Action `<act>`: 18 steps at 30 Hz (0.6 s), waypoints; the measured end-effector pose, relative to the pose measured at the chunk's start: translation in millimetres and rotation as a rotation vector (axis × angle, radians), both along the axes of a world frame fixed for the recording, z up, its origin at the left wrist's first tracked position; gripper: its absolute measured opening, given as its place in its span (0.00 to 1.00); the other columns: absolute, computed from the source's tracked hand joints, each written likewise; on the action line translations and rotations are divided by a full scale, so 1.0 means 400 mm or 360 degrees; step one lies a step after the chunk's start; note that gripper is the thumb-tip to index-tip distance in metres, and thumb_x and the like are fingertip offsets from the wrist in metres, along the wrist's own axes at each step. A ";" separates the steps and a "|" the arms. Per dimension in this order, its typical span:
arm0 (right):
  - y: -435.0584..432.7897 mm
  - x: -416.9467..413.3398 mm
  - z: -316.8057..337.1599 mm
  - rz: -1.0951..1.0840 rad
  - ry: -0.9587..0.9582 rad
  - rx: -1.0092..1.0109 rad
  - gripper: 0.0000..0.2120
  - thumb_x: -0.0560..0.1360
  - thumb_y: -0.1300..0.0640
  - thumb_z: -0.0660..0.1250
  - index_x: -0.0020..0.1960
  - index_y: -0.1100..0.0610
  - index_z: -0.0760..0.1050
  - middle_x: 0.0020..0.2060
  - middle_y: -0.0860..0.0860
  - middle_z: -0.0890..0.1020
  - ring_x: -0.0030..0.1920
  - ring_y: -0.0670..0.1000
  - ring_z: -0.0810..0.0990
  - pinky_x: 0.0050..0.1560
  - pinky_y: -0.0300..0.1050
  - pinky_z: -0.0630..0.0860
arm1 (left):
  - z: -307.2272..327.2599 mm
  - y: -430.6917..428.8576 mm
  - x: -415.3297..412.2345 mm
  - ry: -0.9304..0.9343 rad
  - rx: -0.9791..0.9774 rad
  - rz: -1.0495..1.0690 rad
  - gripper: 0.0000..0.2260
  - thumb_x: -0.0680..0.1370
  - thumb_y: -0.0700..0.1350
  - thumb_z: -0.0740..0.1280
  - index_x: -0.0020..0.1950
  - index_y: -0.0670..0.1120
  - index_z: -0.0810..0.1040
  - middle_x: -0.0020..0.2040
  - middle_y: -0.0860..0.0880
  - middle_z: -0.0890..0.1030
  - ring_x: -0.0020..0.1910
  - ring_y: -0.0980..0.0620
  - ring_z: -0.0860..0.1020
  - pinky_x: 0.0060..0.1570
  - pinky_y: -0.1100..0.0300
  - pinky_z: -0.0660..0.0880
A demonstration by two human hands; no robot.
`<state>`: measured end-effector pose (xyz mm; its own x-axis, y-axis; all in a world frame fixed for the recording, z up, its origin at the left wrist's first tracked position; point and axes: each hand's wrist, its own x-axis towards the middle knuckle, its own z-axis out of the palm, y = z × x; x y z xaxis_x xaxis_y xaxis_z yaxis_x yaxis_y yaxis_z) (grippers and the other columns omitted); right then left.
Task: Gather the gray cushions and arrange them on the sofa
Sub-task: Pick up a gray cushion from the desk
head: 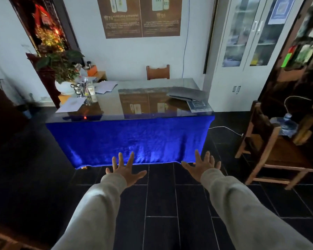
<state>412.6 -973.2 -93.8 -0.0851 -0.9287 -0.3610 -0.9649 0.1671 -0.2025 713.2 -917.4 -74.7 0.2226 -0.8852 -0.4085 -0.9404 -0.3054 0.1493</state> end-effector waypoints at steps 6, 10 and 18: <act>-0.343 -0.017 0.040 -0.0038 -0.0110 0.0052 0.46 0.75 0.22 0.49 0.84 0.44 0.39 0.84 0.58 0.42 0.83 0.60 0.44 0.79 0.65 0.40 | 0.043 -0.335 -0.032 0.0073 -0.0095 0.0030 0.46 0.73 0.78 0.56 0.79 0.65 0.31 0.82 0.49 0.30 0.81 0.43 0.32 0.77 0.34 0.45; -0.514 -0.021 0.029 -0.0041 -0.0143 0.0112 0.46 0.75 0.22 0.48 0.84 0.44 0.38 0.84 0.58 0.41 0.83 0.60 0.43 0.79 0.66 0.39 | 0.047 -0.527 -0.047 0.0080 -0.0072 -0.0005 0.46 0.72 0.78 0.56 0.79 0.65 0.32 0.82 0.50 0.30 0.81 0.44 0.32 0.77 0.34 0.45; -0.866 -0.044 -0.069 -0.0192 -0.0167 0.0220 0.47 0.75 0.22 0.48 0.84 0.44 0.36 0.83 0.59 0.41 0.83 0.60 0.43 0.79 0.65 0.39 | -0.032 -0.964 -0.079 0.0138 0.0052 -0.0138 0.44 0.75 0.75 0.56 0.81 0.62 0.33 0.82 0.49 0.30 0.81 0.42 0.32 0.77 0.35 0.45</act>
<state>394.8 -1319.5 -121.4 -0.1479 -0.8551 -0.4969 -0.9111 0.3132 -0.2679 681.5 -1303.1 -87.6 0.1085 -0.8854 -0.4520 -0.9475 -0.2297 0.2226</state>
